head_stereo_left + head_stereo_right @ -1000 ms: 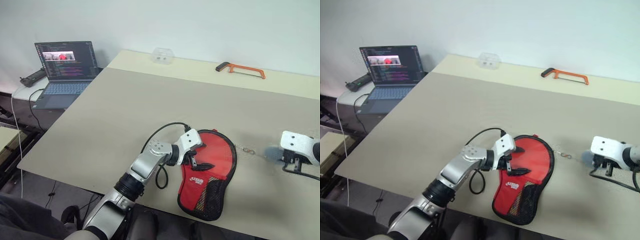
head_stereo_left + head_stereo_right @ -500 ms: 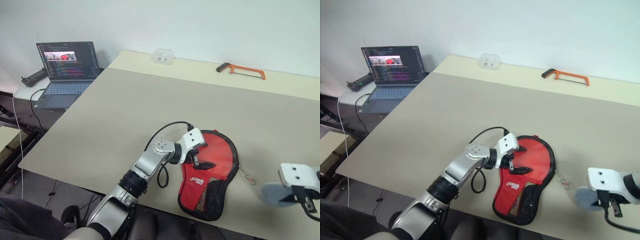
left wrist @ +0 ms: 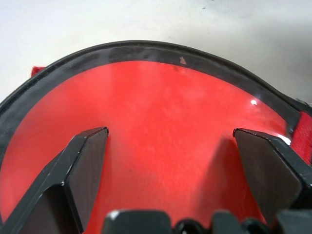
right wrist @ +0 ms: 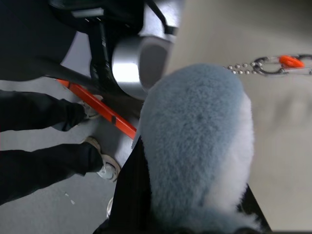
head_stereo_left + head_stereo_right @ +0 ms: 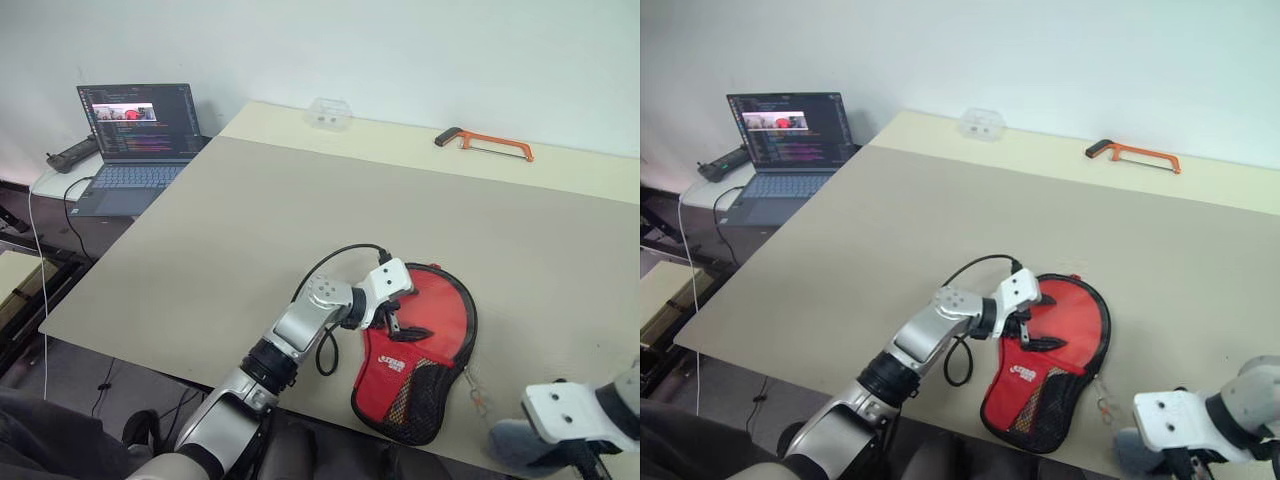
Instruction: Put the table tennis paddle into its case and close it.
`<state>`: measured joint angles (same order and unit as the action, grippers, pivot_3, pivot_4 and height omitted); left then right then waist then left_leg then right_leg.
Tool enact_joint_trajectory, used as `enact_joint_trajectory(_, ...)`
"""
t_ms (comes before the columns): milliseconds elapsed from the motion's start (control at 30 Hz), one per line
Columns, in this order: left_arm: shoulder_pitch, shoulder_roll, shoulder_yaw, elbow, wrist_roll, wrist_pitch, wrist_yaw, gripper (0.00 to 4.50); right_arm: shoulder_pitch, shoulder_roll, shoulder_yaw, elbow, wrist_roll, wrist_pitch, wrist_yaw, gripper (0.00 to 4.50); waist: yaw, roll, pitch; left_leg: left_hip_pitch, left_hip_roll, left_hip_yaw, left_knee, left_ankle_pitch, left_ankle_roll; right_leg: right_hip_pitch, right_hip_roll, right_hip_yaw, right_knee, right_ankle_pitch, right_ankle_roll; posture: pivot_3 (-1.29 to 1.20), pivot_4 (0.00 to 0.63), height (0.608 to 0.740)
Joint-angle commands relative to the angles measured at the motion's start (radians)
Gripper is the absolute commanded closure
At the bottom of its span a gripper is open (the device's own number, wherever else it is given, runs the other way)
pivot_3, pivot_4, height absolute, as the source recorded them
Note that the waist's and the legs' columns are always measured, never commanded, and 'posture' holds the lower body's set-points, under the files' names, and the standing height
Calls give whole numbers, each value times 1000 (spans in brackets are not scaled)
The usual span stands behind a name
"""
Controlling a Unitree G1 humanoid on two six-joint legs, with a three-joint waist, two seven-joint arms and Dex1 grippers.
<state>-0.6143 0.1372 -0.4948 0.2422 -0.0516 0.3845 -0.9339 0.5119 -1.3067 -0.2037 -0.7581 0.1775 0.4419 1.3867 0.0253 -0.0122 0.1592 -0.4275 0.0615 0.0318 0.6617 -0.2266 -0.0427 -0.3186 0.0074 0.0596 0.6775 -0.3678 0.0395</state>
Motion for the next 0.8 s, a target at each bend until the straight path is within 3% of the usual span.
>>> enact_joint_trajectory(33,8,8,-26,30,26,31,-6,0,44,8,81,-95,30,-17,18,4041,0,0,0,0,0,0,0,0,0,0,0,0,0,0,0,0,150,740)
enact_joint_trajectory(800,-5,5,-32,49,44,43,4,0,20,-8,296,-182,3,-46,-43,4061,-4,-2,-1,5,0,0,0,0,0,3,1,1,2,0,0,0,150,740)
